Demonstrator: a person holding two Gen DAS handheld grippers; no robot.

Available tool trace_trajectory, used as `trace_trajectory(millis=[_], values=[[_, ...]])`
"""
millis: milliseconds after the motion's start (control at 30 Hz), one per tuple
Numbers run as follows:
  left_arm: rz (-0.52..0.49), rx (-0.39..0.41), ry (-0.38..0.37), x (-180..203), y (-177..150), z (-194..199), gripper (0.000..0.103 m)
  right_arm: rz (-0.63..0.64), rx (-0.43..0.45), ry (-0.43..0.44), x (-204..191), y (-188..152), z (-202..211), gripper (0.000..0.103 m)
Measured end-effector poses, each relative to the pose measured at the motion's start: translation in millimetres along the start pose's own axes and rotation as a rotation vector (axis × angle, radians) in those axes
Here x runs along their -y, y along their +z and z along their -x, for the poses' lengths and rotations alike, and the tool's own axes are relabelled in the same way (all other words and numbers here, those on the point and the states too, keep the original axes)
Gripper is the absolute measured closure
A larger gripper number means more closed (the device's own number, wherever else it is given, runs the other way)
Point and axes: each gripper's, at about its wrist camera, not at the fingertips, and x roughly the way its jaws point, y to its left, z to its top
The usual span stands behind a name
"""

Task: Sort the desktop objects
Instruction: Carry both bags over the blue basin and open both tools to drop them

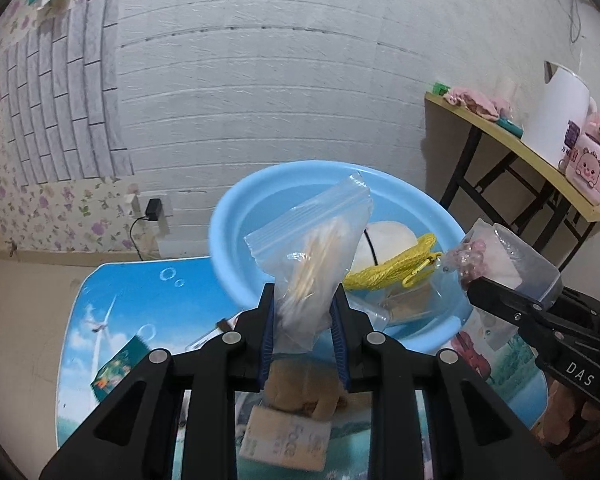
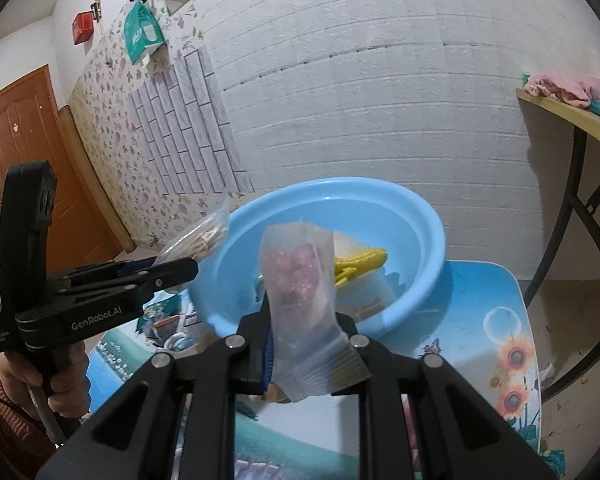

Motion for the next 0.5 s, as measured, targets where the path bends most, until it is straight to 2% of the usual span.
trace_trajectory(millis=[200, 300, 333, 367, 500], values=[[-0.047, -0.013, 0.001, 10, 8, -21, 0.073, -0.002, -0.013, -0.018, 10, 7, -14, 0.085], [-0.054, -0.020, -0.011, 11, 10, -26, 0.055, 0.008, -0.017, -0.021, 10, 14, -21, 0.085], [-0.056, -0.015, -0.007, 11, 11, -26, 0.042, 0.015, -0.013, -0.021, 8, 15, -23, 0.085], [-0.057, -0.001, 0.000, 10, 11, -24, 0.035, 0.020, -0.008, -0.019, 7, 15, -24, 0.085], [-0.038, 0.022, 0.021, 3, 8, -18, 0.029, 0.047, 0.002, -0.006, -2, 24, -33, 0.081]])
